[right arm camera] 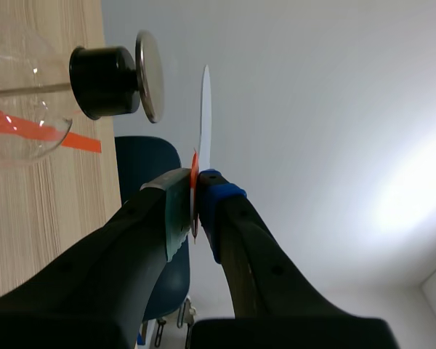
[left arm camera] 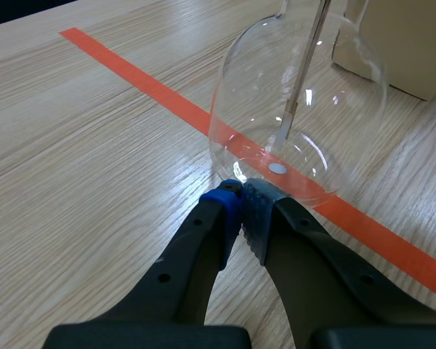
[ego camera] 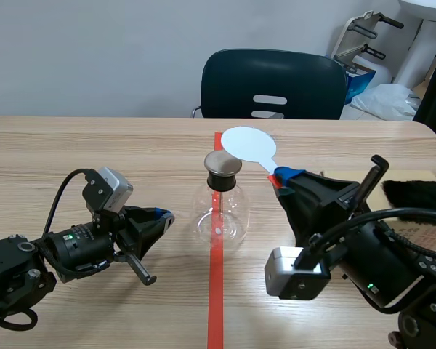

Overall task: Do the electroscope experiment.
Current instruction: 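Bring the plate to the electroscope and point at the metal foil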

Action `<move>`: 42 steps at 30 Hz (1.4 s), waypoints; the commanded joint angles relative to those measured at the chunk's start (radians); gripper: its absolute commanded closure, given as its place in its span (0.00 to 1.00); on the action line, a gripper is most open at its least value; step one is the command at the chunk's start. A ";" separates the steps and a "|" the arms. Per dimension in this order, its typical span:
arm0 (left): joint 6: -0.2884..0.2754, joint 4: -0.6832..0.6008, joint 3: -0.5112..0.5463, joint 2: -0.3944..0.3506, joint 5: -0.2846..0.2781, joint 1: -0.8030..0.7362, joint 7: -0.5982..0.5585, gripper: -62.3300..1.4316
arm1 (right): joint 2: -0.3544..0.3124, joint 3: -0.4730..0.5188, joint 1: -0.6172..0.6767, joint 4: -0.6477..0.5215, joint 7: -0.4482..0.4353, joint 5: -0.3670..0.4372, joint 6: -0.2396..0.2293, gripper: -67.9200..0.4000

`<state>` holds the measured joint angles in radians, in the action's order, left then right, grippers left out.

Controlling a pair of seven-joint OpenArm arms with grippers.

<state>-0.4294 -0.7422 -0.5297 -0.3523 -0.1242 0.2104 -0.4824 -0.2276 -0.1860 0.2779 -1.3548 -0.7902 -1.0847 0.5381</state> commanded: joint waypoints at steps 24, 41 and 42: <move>-0.002 -0.024 0.009 0.003 -0.013 0.006 -0.018 0.95 | 0.004 -0.006 -0.014 -0.025 -0.070 -0.038 -0.042 0.98; -0.002 -0.024 0.009 0.003 -0.013 0.006 -0.018 0.95 | 0.004 -0.006 -0.014 -0.025 -0.070 -0.038 -0.042 0.98; -0.002 -0.024 0.009 0.003 -0.013 0.006 -0.018 0.95 | 0.004 -0.006 -0.014 -0.025 -0.070 -0.038 -0.042 0.98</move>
